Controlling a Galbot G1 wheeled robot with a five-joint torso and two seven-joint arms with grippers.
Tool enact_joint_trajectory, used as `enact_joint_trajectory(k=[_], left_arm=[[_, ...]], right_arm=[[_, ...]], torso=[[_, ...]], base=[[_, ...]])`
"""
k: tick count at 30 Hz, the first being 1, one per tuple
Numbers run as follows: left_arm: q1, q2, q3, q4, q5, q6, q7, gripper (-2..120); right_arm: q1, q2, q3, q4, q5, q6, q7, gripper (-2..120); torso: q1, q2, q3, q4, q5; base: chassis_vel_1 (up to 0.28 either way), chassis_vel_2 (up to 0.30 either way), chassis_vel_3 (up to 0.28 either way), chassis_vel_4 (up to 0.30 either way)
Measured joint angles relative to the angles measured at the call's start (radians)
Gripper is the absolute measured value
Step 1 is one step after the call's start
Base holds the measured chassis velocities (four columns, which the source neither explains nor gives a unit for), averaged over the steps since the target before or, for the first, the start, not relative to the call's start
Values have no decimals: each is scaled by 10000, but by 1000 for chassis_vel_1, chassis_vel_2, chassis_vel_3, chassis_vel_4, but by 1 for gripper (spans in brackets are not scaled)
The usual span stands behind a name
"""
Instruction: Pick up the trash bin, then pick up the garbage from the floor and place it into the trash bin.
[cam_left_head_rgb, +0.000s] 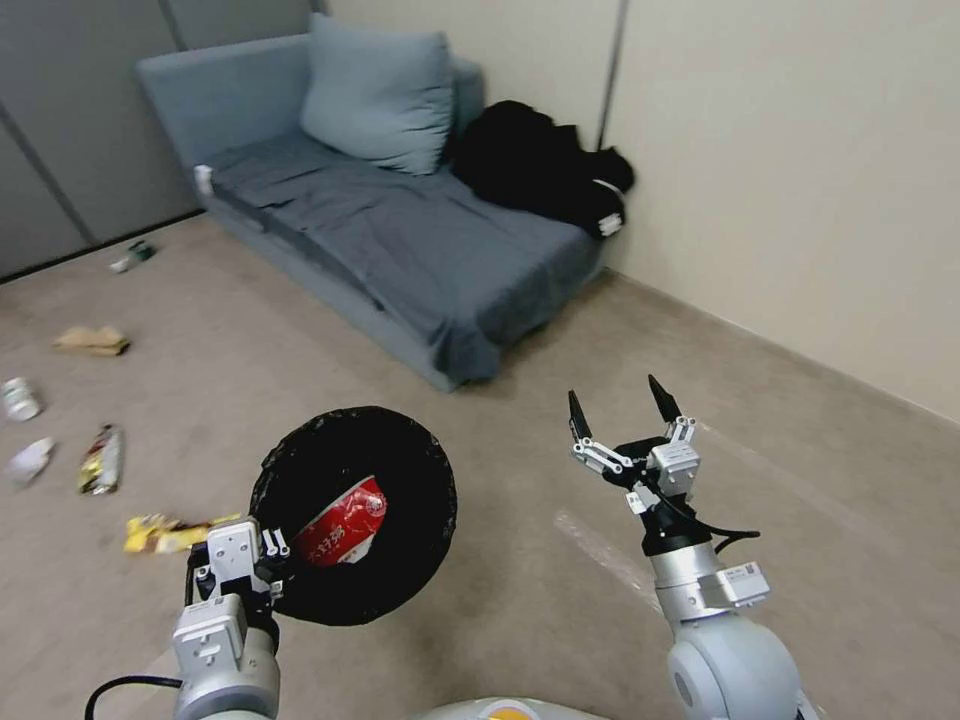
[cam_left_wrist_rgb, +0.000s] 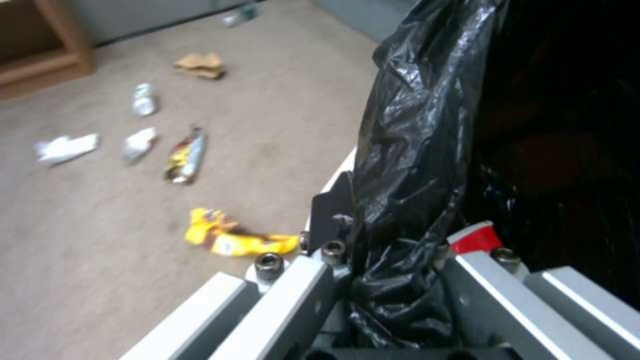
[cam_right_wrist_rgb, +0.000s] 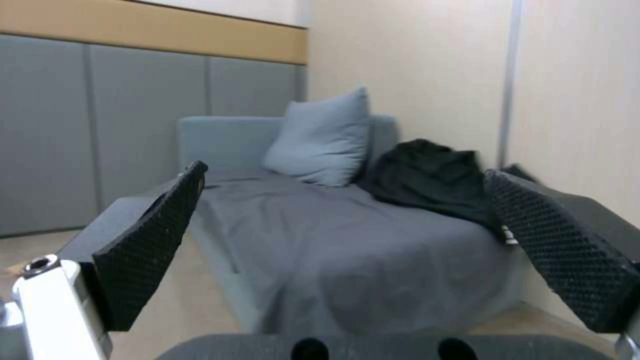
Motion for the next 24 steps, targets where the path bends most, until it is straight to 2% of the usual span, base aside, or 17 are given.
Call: enact_joint_trajectory(k=[24], left_arm=[[-97, 24, -130, 93, -160, -88, 0, 1]], right_arm=[[143, 45, 249, 81, 82, -99, -316, 100]], torso=[[0, 0, 0, 1, 0]], base=[[134, 123, 130, 125]])
